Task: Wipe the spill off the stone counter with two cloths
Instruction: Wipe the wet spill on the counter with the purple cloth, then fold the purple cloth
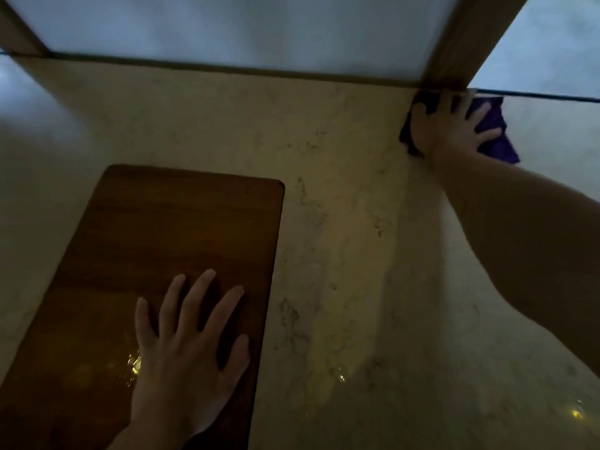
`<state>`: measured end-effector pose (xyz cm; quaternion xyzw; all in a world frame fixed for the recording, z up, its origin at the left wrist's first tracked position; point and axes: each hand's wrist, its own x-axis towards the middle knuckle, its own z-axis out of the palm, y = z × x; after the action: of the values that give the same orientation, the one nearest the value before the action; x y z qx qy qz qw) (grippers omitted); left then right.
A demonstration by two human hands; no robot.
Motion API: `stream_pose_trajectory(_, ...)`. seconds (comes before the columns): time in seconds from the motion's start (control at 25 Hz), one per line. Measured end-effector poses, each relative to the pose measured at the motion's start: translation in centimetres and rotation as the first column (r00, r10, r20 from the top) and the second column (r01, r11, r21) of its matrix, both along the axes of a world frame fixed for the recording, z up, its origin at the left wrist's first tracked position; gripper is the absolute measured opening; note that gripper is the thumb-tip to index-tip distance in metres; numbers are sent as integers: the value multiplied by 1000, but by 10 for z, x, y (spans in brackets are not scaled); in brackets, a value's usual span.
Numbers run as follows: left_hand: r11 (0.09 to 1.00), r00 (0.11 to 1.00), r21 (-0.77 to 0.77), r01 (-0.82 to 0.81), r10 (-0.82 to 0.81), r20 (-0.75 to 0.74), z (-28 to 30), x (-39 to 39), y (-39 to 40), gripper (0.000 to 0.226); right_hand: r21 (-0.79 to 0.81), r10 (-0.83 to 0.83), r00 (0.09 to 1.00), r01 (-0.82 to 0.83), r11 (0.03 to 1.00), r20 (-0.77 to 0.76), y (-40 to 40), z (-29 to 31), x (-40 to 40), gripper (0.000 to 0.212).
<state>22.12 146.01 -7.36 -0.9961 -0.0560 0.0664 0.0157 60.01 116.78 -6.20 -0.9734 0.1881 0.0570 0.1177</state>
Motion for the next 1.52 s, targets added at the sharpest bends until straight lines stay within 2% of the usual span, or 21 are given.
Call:
stream_pose_trajectory(0.16,999,1000,-47,-12,11,-7,6,-3,-2,59,-3,190,981,-190,982,22,5,1,1,67)
stream_pose_trajectory(0.28,998,1000,-66,-21,20,-12,6,-3,-4,59,-43,425,904,-423,905,44,-2,1,-29,65)
stream_pose_trajectory(0.36,995,999,-93,-43,42,-9,7,-1,-3,61,-80,516,856,-513,855,30,-2,2,-63,63)
stream_pose_trajectory(0.68,986,996,-156,-64,73,53,9,-9,-5,52,-74,563,826,-564,822,-34,1,5,-260,63)
stream_pose_trajectory(0.84,963,986,-262,-61,99,134,18,-65,-19,53,-78,607,791,-611,788,-75,-3,6,-385,64)
stream_pose_trajectory(0.96,951,980,-309,-31,89,176,31,-128,-36,53,-21,592,800,-597,802,-99,-4,12,-470,65)
stream_pose_trajectory(1.12,918,953,-363,159,-47,299,42,-214,-74,45,-6,563,823,-565,825,-80,4,12,-582,66)
stream_pose_trajectory(1.2,905,919,-323,276,-150,364,41,-259,-99,40,-18,515,853,-518,855,-82,10,14,-628,67)
stream_pose_trajectory(1.36,883,940,-350,313,-235,248,38,-310,-145,40,-39,499,856,-508,861,-137,11,14,-677,67)
stream_pose_trajectory(1.52,916,963,-302,264,-232,137,46,-312,-157,46,54,480,852,-480,876,-210,4,23,-687,73)
